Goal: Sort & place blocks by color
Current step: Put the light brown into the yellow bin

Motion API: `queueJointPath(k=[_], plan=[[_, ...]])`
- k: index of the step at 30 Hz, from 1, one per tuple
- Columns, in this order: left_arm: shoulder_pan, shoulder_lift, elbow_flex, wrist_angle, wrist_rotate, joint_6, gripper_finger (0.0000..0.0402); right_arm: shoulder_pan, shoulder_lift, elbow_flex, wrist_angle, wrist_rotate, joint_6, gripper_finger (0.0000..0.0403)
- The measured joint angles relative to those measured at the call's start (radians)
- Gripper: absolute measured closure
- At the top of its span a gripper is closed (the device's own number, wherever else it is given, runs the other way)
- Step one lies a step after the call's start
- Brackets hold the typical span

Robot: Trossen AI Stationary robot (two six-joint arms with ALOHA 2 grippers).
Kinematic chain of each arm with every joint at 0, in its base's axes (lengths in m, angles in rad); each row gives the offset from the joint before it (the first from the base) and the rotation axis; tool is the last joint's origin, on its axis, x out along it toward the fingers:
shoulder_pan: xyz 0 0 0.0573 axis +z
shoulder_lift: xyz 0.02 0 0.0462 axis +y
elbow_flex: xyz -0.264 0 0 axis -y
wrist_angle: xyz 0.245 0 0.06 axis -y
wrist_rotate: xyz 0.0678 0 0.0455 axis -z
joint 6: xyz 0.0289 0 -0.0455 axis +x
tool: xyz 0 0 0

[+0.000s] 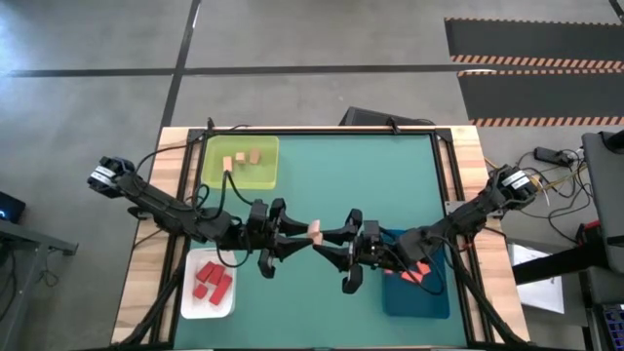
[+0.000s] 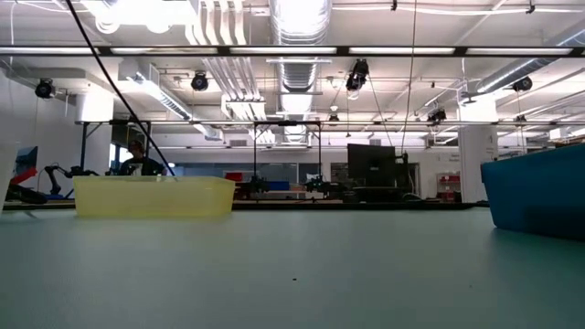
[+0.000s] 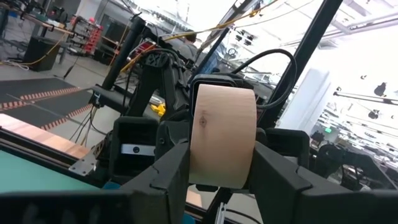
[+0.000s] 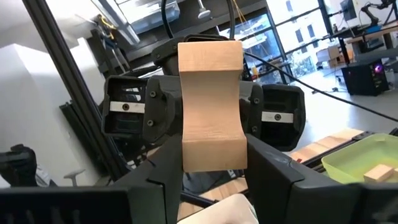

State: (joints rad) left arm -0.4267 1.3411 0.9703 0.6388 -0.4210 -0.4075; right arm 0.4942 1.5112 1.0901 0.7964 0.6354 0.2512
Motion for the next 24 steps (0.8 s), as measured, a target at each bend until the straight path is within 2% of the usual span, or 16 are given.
queueJointPath(k=[14, 19, 24], plan=[[0.0, -0.001, 0.0, 0.008, 0.0, -0.005, 0.0273, 0.0, 0.003, -0.001, -0.04, -0.007, 0.028, 0.0193], [0.0, -0.024, 0.001, -0.015, 0.0, -0.005, 0.0273, 0.005, -0.025, -0.001, -0.183, -0.007, 0.153, 0.0194], [0.003, -0.094, 0.023, -0.234, -0.019, -0.059, 0.0273, 0.025, -0.089, -0.001, -0.407, -0.008, 0.32, 0.02]])
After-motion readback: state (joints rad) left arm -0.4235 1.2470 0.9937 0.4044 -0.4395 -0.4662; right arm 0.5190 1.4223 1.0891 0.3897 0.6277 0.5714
